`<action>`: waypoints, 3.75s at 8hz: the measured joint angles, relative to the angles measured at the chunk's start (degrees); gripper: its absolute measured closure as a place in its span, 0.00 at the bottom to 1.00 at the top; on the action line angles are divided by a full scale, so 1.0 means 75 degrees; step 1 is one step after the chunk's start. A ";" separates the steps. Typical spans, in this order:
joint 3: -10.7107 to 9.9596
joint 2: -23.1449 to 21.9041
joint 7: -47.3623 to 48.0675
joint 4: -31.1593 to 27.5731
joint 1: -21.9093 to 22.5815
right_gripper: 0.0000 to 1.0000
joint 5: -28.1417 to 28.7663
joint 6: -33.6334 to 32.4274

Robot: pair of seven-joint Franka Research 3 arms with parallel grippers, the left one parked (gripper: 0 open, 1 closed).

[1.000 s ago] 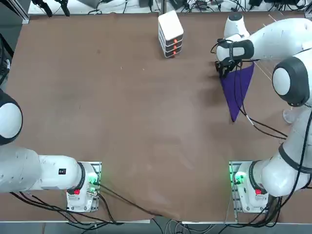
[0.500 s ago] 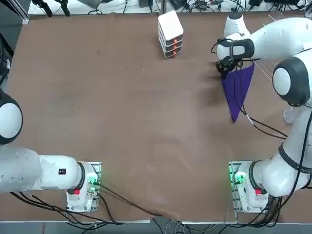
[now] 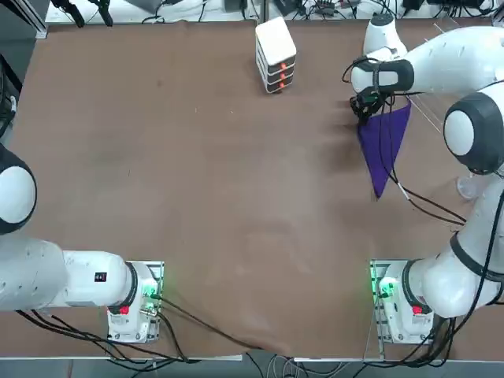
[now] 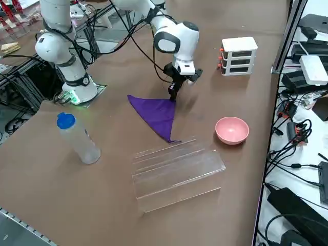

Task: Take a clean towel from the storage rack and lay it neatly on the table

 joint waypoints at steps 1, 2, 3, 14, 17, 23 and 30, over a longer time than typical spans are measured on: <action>-0.0022 -0.0011 0.0000 0.0005 -0.0005 0.97 0.0000 -0.0114; -0.0057 -0.0041 -0.0027 0.0010 -0.0010 0.97 -0.0013 -0.0347; -0.0146 -0.0132 -0.0218 0.0014 -0.0018 0.97 -0.0047 -0.0724; -0.2083 -0.1681 -0.1494 -0.2149 -0.0555 0.97 -0.2674 -0.2764; -0.2088 -0.1971 -0.1562 -0.2546 -0.0980 0.96 -0.2844 -0.2380; -0.2030 -0.2094 -0.1581 -0.2370 -0.0907 0.00 -0.2750 -0.1982; -0.1909 -0.2917 -0.2222 0.1967 0.0066 0.00 0.0108 -0.4801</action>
